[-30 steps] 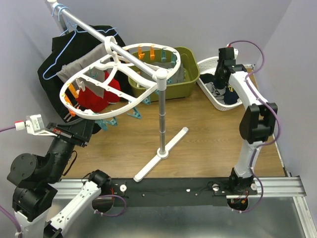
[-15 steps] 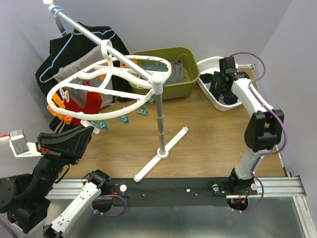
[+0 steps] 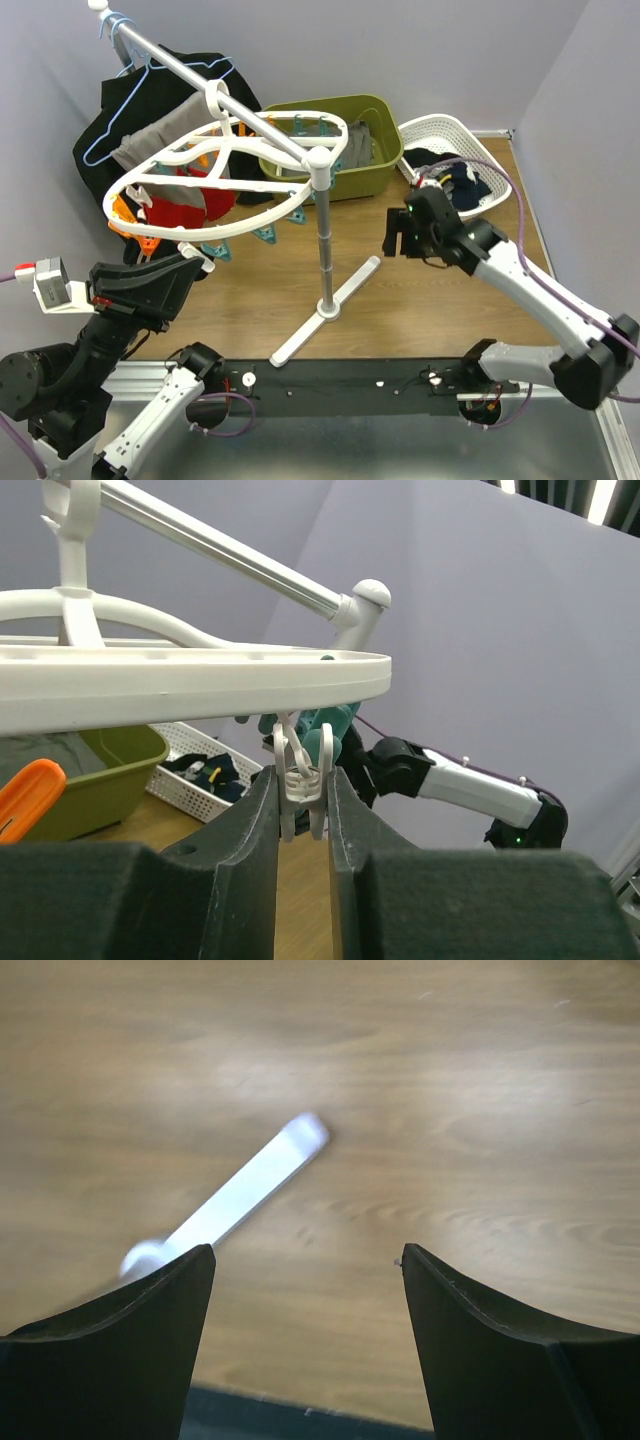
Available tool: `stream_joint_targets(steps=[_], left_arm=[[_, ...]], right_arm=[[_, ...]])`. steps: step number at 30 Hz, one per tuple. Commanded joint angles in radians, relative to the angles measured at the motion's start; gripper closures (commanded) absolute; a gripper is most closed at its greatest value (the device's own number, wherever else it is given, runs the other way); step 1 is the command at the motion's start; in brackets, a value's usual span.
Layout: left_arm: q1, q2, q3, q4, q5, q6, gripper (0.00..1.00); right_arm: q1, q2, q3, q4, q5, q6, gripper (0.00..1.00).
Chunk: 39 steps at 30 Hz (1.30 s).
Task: Remove the socks clipped to the hanger
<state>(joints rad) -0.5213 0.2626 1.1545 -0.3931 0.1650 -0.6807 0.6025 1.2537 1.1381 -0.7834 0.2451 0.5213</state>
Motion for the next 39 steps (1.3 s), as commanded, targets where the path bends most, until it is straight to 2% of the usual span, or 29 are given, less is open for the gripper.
stream_joint_targets(steps=[1, 6, 7, 9, 10, 13, 18, 24, 27, 33, 37, 39], left_arm=[[-0.005, -0.008, -0.007, 0.072, 0.074, -0.014, 1.0], [-0.005, 0.006, -0.006, 0.08, 0.088, -0.014, 1.0], [-0.005, 0.007, -0.006, 0.08, 0.088, -0.013, 1.0], [-0.005, 0.01, -0.006, 0.082, 0.088, -0.013, 1.0], [-0.005, 0.01, -0.004, 0.082, 0.088, -0.013, 1.0], [-0.005, 0.017, 0.001, 0.082, 0.097, -0.011, 1.0], [-0.005, 0.024, 0.005, 0.077, 0.103, -0.016, 1.0], [-0.005, 0.015, -0.004, 0.077, 0.1, -0.046, 1.0], [-0.005, 0.01, -0.009, 0.08, 0.099, -0.062, 1.0], [-0.005, 0.018, -0.007, 0.076, 0.094, -0.066, 1.0], [-0.005, 0.023, -0.018, 0.091, 0.103, -0.074, 1.0], [-0.005, 0.026, -0.018, 0.096, 0.114, -0.072, 1.0]], right_arm=[[0.193, -0.174, -0.08, -0.024, -0.07, 0.12, 0.16], [0.48, -0.221, -0.123, 0.007, 0.002, 0.216, 0.16], [0.585, -0.214, -0.129, 0.018, 0.014, 0.227, 0.16], [0.69, -0.163, -0.13, 0.083, 0.052, 0.211, 0.16], [0.794, -0.131, -0.127, 0.111, 0.062, 0.198, 0.16], [0.94, -0.009, -0.101, 0.248, 0.124, 0.14, 0.14], [0.97, 0.18, -0.006, 0.56, 0.085, -0.056, 0.11], [0.97, 0.485, 0.302, 0.676, 0.204, -0.309, 0.0], [0.964, 0.587, 0.394, 0.765, 0.235, -0.418, 0.0], [0.925, 0.664, 0.456, 0.946, 0.221, -0.483, 0.0], [0.918, 0.696, 0.453, 1.058, 0.258, -0.514, 0.0], [0.916, 0.701, 0.445, 1.12, 0.228, -0.514, 0.0]])
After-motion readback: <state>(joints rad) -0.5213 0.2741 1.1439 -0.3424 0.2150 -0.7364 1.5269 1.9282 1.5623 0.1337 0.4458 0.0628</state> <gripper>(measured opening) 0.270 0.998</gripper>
